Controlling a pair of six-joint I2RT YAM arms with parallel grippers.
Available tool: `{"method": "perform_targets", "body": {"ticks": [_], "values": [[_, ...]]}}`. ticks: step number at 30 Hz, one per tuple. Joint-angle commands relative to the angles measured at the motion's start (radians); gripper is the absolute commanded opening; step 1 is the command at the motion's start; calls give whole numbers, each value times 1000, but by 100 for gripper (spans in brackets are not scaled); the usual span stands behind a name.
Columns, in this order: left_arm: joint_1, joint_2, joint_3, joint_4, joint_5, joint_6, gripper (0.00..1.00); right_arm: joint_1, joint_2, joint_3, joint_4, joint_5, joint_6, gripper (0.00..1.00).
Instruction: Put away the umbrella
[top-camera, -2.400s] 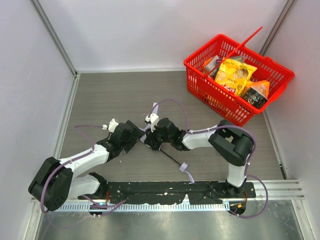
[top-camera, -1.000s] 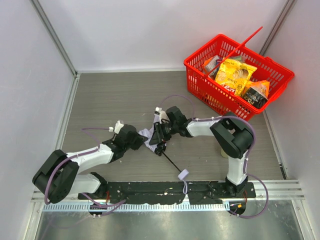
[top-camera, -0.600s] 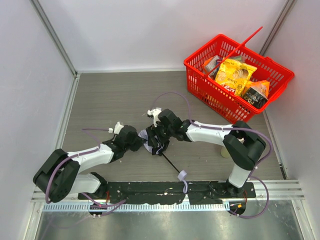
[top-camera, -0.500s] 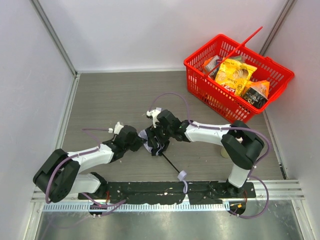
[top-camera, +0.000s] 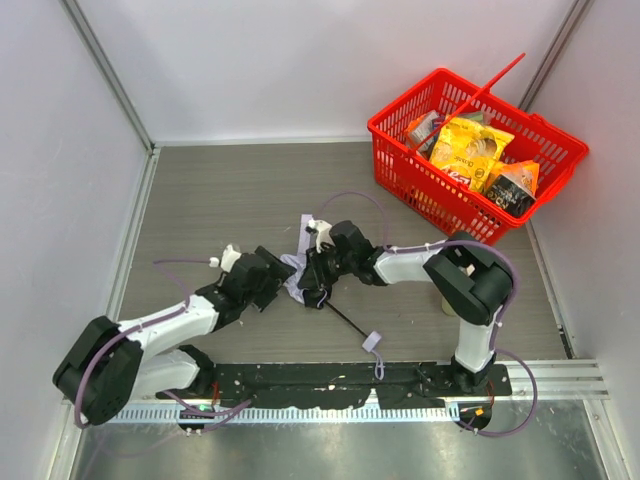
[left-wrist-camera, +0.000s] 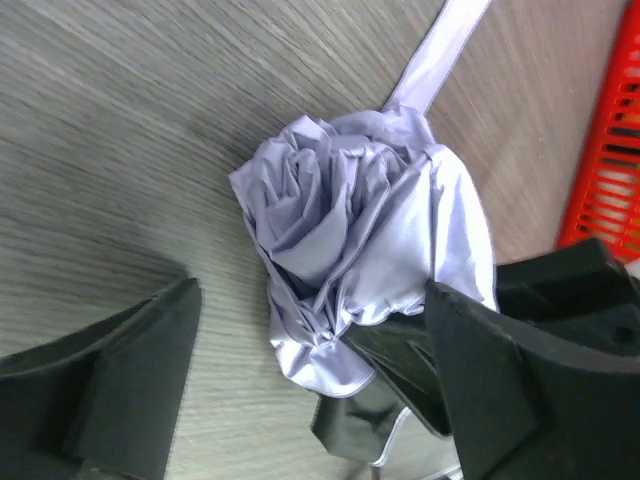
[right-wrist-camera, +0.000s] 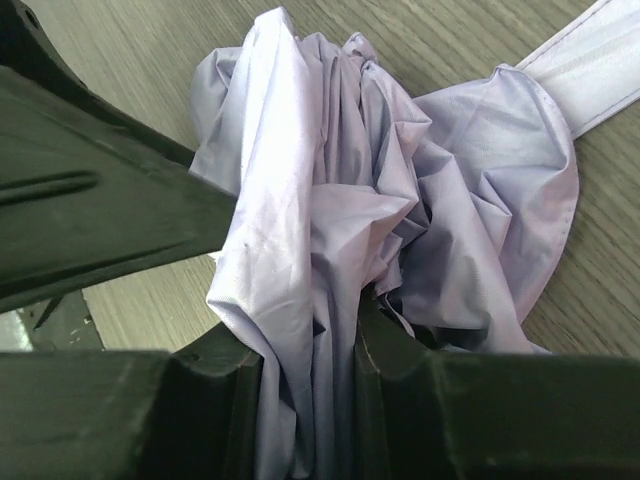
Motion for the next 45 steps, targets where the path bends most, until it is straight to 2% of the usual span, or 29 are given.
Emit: {"method": "perform_targets", "body": {"ticks": [1, 5, 9, 14, 19, 24, 26, 29, 36, 41, 45], "values": [[-4, -52, -35, -154, -8, 12, 100, -30, 64, -66, 73, -116, 35, 1], [-4, -48, -31, -118, -1, -40, 100, -37, 60, -64, 117, -162, 73, 1], [-5, 32, 38, -153, -23, -88, 100, -36, 51, -71, 169, -201, 101, 1], [-7, 38, 23, -23, -56, -109, 100, -36, 49, -67, 171, -202, 99, 1], [-7, 44, 52, -81, -96, -140, 100, -36, 28, -66, 143, -208, 64, 1], [-10, -78, -47, 37, -99, -132, 94, -33, 37, -48, 114, -198, 47, 1], [-10, -130, -77, 25, -120, -152, 99, -36, 31, -46, 116, -202, 47, 1], [-8, -161, -83, 14, -145, -157, 100, -33, 20, -40, 110, -204, 47, 1], [-7, -66, -35, 97, -128, -146, 100, -28, 17, -21, 81, -204, 29, 1], [-7, 14, -54, 255, -97, -161, 100, -10, 15, 3, 44, -198, 6, 1], [-8, 69, -19, 202, -82, -166, 100, 1, 0, 20, 18, -208, -9, 1]]}}
